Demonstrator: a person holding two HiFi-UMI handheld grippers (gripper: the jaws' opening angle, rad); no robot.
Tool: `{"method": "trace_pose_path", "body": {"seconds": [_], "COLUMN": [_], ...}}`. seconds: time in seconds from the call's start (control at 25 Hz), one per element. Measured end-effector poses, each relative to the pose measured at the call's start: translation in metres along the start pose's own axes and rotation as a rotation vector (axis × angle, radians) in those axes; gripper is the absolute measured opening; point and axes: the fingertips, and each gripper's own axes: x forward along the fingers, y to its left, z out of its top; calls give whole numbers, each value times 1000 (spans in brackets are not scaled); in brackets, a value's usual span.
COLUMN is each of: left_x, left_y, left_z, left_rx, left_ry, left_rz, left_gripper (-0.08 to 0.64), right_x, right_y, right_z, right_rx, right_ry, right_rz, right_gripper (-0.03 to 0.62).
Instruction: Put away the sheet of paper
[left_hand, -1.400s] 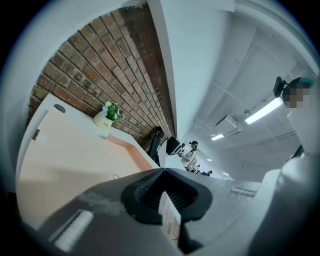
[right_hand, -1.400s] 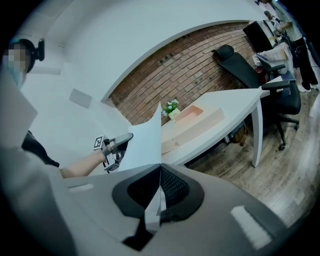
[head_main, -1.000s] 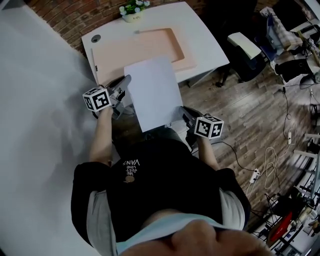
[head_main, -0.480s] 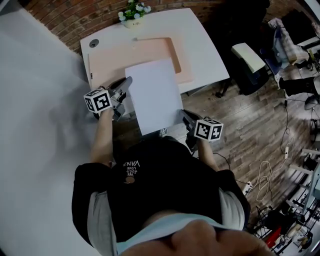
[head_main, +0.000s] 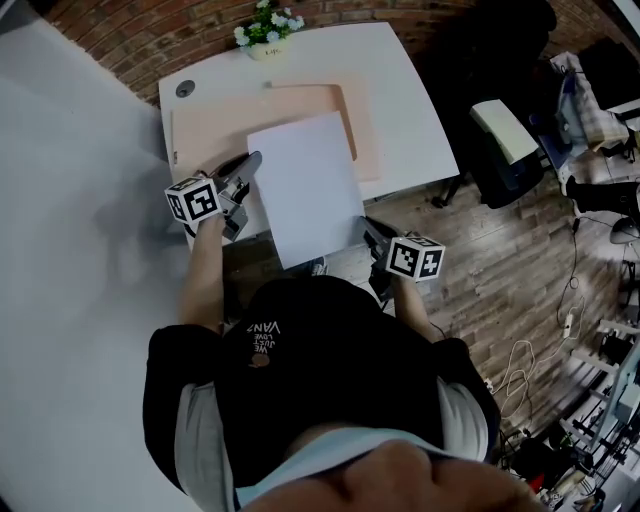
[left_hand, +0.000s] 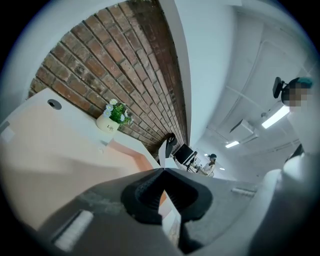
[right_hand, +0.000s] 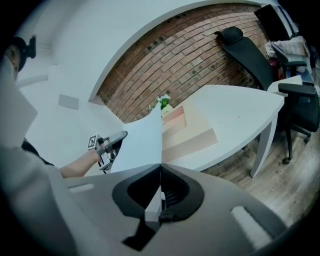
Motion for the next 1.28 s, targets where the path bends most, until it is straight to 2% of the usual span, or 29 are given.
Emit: {"method": "trace_pose_path", "body": {"seconds": [0.16,0.52,1.28], "left_x": [0,-5,17], "left_y": [8,23,90], "left_z": [2,18,81], "left_rx": [-5,-20,-15], "left_ry": [-24,-45,69], "left_rz": [31,50,-11], "left_gripper": [0,0,0], "right_x": [8,30,102], "right_y": [-5,-1,19], "right_z": [8,21,52], "right_rx": [-10,-23,59], "right_ry": [14,29,-42], "right_rz": [22,38,-44], "right_gripper": [2,2,2]}}
